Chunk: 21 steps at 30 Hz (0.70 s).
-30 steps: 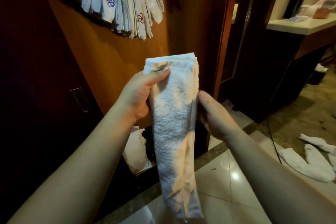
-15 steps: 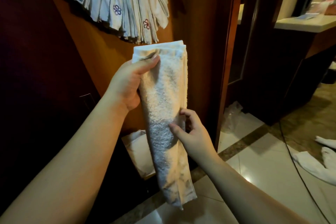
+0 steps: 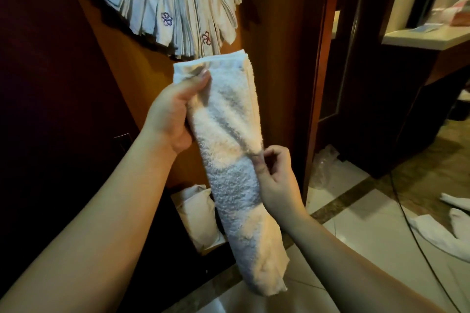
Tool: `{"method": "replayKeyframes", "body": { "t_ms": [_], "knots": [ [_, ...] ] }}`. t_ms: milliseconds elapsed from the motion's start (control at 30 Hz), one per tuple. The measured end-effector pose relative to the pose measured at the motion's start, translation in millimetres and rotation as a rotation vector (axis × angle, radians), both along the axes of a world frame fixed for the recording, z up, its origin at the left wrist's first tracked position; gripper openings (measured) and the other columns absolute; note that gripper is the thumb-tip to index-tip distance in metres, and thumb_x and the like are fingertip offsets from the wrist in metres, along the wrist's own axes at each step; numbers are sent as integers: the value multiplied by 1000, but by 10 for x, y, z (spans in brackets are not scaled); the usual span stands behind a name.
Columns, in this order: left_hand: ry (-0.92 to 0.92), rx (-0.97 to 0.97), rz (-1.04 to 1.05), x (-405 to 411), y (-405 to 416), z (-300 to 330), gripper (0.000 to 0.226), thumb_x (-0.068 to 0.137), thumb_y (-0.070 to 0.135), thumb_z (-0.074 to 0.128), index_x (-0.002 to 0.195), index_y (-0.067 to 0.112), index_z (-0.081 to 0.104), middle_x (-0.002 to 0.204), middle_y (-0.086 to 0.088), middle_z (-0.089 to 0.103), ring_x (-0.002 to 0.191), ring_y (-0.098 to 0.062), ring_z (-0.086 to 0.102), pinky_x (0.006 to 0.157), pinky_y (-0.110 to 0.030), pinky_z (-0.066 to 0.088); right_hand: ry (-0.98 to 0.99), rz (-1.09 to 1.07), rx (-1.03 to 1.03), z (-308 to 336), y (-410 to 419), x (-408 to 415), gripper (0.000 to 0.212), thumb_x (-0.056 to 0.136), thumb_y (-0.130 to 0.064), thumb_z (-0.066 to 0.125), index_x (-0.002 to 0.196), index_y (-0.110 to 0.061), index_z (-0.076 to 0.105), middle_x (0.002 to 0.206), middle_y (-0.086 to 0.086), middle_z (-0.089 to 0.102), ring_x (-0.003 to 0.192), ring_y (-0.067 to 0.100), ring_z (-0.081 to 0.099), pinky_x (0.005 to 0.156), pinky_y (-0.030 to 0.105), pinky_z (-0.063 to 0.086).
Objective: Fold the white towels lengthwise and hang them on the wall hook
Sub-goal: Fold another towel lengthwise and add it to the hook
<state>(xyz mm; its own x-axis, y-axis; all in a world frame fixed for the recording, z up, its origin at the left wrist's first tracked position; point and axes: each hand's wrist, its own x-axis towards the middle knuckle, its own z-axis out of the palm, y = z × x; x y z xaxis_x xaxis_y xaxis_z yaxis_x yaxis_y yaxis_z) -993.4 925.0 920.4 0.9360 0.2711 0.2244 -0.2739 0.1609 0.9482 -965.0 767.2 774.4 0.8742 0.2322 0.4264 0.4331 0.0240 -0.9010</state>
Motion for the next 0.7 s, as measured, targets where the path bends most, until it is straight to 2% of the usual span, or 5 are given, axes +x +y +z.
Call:
{"method": "replayKeyframes", "body": {
  "t_ms": [133,300,400,500,700],
  "knots": [
    [-5,-121,-63,-24,-52,50,17,100,20,52,107,8,62,96,-9,76,99,-29,73,79,-45,61,-72,-51,-2,-26,-18,77,7,96,-47,52,101,-45,48,93,-11,59,82,10,59,72,31,49],
    [30,-179,-47,-6,-124,76,35,99,23,57,128,4,55,114,-16,73,106,-33,71,85,-53,58,25,43,0,-11,-43,36,22,85,-59,58,105,-51,50,103,-17,63,96,2,63,80,24,51],
    [34,-173,-18,8,-152,91,36,99,24,58,129,6,54,109,-14,75,102,-31,72,78,-49,60,88,79,-17,17,-77,60,24,81,-63,63,97,-47,56,99,-13,69,89,7,68,76,33,55],
    [31,-132,-10,15,-170,87,29,99,25,58,122,8,58,100,-9,77,99,-27,74,75,-44,61,150,138,-39,81,-124,103,23,87,-54,61,88,-31,59,82,-17,70,75,2,67,65,23,51],
    [33,-68,117,42,-108,120,15,94,25,64,104,14,64,93,-2,78,92,-20,75,72,-37,60,54,107,-59,121,-198,89,23,94,-53,43,92,-30,48,77,-13,56,66,-5,53,60,19,45]
  ]
}}
